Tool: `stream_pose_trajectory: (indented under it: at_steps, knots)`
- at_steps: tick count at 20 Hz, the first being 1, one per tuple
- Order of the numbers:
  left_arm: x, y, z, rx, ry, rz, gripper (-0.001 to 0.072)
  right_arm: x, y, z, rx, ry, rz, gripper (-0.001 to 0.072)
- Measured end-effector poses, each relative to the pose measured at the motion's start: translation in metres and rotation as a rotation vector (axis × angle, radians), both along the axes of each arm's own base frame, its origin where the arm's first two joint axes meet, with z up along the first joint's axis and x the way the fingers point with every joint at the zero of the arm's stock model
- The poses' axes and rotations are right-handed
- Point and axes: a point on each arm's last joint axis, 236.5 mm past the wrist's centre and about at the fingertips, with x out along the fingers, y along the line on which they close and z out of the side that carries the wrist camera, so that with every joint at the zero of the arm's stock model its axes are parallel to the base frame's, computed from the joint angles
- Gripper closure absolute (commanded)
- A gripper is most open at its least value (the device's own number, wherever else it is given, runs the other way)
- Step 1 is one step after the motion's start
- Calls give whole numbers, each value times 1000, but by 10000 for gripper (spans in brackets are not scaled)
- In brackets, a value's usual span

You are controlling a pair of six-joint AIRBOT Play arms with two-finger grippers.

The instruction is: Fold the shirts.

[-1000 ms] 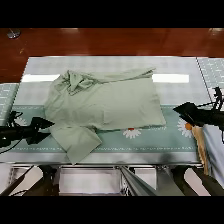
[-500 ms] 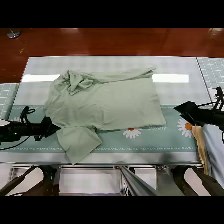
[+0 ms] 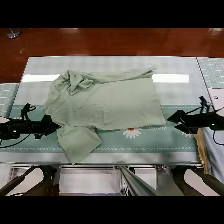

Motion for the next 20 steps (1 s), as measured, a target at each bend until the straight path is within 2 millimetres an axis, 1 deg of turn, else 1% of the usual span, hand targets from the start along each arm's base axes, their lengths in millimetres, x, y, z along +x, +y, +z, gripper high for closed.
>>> stream_pose_trajectory:
  at_steps: [4, 6, 7, 8, 9, 10, 11, 12, 13, 14, 15, 16, 17, 18, 19, 20]
  knots:
    - [0, -1, 1, -2, 0, -4, 679, 15, 38, -7, 92, 24, 36, 91]
    - [0, -1, 1, -2, 0, -4, 680, 27, 50, -8, 102, 10, 55, 93]
    - [0, -1, 1, -2, 0, -4, 679, 33, 55, -8, 104, 2, 63, 174]
    - [0, -1, 1, -2, -2, -8, 679, 38, 59, -10, 98, -5, 76, 503]
    - [-1, -1, 1, -1, -5, -13, 680, 41, 62, -13, 85, -7, 102, 685]
    - [-1, -2, 1, -2, -6, -17, 679, 43, 68, -14, 80, -11, 133, 685]
    - [-1, -2, 2, -3, -10, -25, 679, 50, 74, -11, 86, -30, 156, 685]
    - [2, -3, 6, -6, -31, -42, 680, 55, 78, -7, 90, -43, 179, 685]
    - [8, -4, 13, -12, -70, -65, 680, 63, 81, 4, 94, -67, 207, 685]
    - [17, -6, 25, -26, -121, -83, 680, 78, 81, 18, 92, -108, 225, 685]
    - [31, -7, 43, -44, -189, -91, 680, 95, 80, 40, 90, -160, 249, 685]
    - [51, -8, 69, -60, -285, -83, 681, 110, 77, 64, 82, -212, 272, 685]
    - [70, -7, 97, -70, -380, -75, 681, 131, 73, 96, 63, -291, 287, 685]
    - [91, -5, 134, -71, -498, -64, 681, 149, 66, 131, 35, -376, 295, 685]
    - [109, -1, 173, -61, -615, -50, 681, 166, 60, 172, 2, -470, 299, 685]
    - [123, 3, 216, -33, -734, -48, 681, 178, 54, 213, -29, -561, 298, 685]
